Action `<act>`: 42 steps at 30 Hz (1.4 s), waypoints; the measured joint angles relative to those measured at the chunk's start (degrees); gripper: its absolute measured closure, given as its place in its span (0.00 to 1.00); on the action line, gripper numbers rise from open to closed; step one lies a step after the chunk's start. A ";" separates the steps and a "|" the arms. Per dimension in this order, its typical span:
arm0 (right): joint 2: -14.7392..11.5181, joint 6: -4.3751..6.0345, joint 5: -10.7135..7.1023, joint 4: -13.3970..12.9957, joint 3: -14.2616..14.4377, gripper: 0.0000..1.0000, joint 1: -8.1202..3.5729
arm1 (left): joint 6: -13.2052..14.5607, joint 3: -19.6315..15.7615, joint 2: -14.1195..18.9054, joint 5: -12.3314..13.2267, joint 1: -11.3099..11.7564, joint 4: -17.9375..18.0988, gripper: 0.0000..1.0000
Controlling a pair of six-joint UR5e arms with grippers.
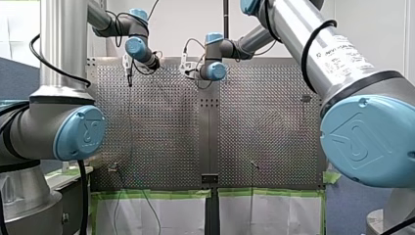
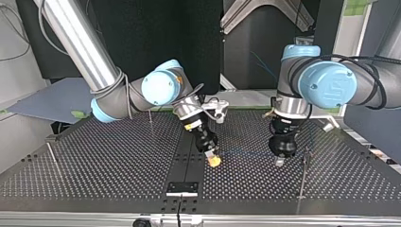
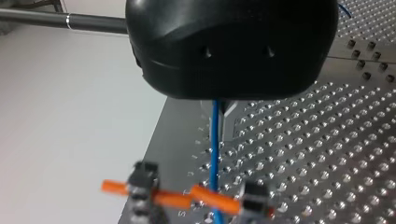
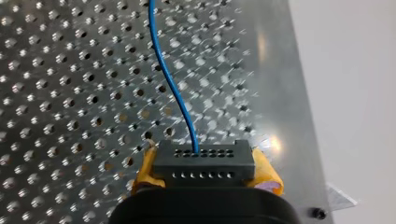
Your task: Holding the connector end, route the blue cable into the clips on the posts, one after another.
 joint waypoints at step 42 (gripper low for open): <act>0.03 -2.59 1.14 -0.56 19.18 1.00 -3.46 | -0.05 -8.90 -11.63 -9.55 -11.29 5.34 1.00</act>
